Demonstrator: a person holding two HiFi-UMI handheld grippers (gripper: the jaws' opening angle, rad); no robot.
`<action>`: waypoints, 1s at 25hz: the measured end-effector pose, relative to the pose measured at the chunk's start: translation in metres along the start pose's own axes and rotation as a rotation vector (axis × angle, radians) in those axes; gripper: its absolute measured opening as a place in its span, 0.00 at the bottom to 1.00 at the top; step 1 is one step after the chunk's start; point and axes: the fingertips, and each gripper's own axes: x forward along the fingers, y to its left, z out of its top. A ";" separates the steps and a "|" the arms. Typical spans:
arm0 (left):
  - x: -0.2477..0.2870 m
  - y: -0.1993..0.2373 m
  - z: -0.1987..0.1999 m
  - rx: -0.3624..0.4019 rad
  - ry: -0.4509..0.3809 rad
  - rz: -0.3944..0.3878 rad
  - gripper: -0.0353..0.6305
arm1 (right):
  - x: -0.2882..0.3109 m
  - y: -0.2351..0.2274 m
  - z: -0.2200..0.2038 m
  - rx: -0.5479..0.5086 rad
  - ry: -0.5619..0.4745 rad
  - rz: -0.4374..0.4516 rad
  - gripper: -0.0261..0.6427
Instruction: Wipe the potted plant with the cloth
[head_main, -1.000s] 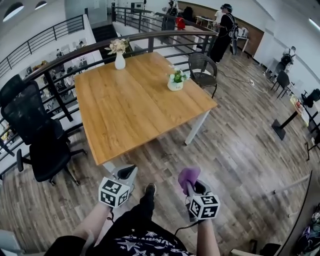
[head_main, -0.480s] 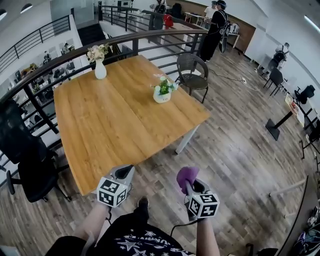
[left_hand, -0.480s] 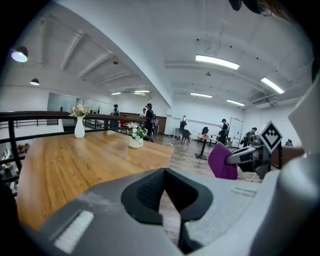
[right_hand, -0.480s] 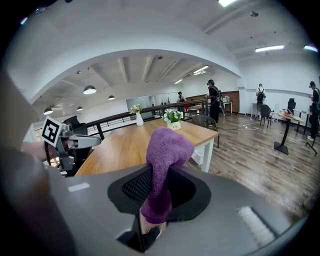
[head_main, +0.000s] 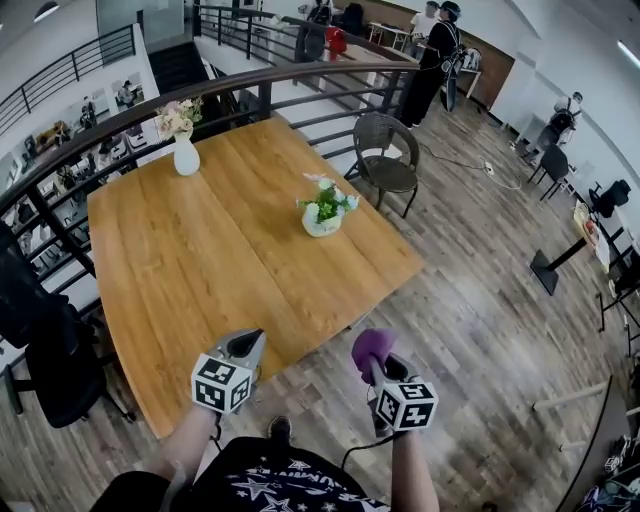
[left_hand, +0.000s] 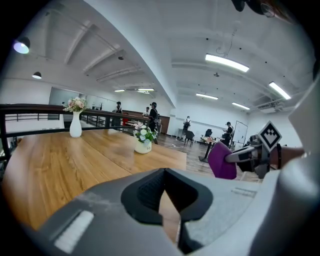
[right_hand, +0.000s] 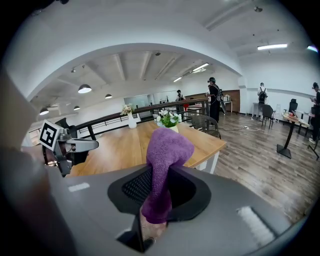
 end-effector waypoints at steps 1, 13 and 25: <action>0.005 0.007 0.004 -0.001 -0.005 -0.001 0.06 | 0.008 -0.002 0.006 -0.004 -0.002 -0.002 0.16; 0.048 0.033 0.025 0.012 -0.010 -0.005 0.06 | 0.062 -0.025 0.052 -0.038 -0.008 0.000 0.16; 0.112 0.069 0.032 -0.042 0.013 0.128 0.06 | 0.168 -0.095 0.112 -0.078 0.010 0.082 0.16</action>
